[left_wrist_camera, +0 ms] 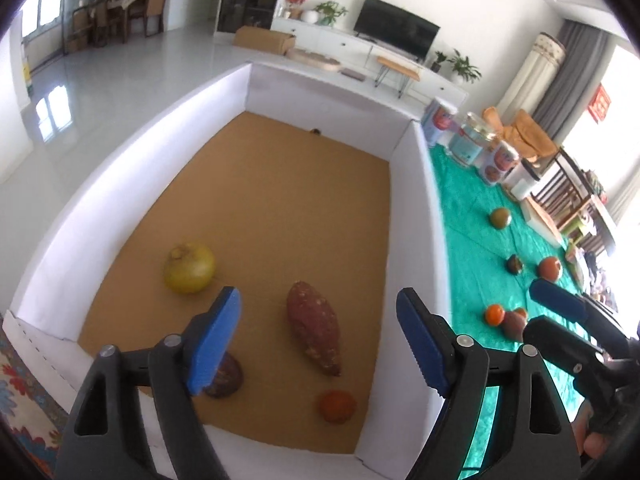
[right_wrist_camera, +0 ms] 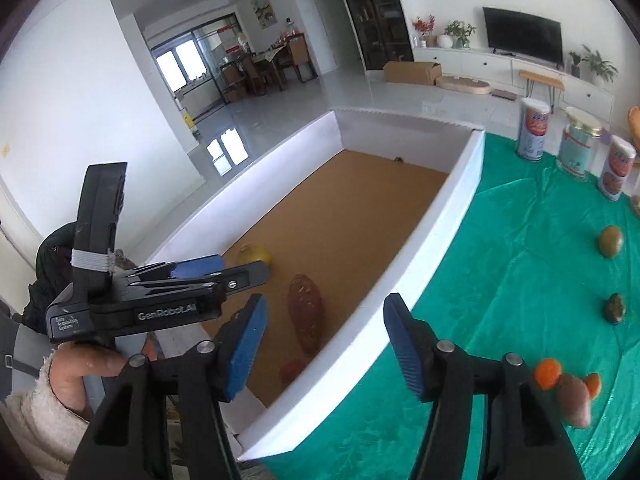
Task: Organize fruits
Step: 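Move both open tools back over the table and pause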
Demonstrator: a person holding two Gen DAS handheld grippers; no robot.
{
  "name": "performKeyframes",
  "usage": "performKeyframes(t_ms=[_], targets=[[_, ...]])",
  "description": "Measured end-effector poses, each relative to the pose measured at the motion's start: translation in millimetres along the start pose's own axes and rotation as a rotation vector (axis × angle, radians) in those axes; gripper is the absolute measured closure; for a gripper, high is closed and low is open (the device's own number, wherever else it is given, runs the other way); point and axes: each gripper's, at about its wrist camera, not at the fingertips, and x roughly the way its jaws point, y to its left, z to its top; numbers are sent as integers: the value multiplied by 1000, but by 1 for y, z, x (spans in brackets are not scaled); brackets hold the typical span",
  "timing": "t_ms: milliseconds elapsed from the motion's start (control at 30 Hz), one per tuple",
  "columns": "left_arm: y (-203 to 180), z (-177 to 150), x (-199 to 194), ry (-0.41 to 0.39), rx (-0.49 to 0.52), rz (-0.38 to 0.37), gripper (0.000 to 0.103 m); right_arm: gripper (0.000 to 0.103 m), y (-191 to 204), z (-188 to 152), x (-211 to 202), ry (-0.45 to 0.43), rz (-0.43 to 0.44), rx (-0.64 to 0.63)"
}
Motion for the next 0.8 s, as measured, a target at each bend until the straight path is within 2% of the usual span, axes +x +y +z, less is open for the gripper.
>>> performKeyframes(t_ms=[100, 200, 267, 333, 433, 567, 700, 800], targets=[[-51, -15, -12, -24, 111, -80, 18, 14, -45, -35, -40, -69, -120, 50], [-115, -44, -15, -6, 266, -181, 15, 11, -104, -85, -80, -95, -278, 154], [-157, -69, -4, 43, 368, -249, 14, 11, -148, -120, -96, -70, -418, 232], [-191, -92, 19, 103, 433, -278, 14, 11, -191, -151, -111, -35, -553, 332], [-221, -118, 64, 166, 487, -245, 14, 11, -245, -192, -130, 17, -676, 504], [-232, -130, 106, 129, 525, -139, 14, 11, -278, -220, -148, 4, -717, 661], [-229, -124, 129, 111, 518, -66, 14, 10, -283, -214, -137, -27, -799, 605], [-223, -120, 134, 96, 505, -49, 13, 11, -286, -213, -121, -6, -811, 591]])
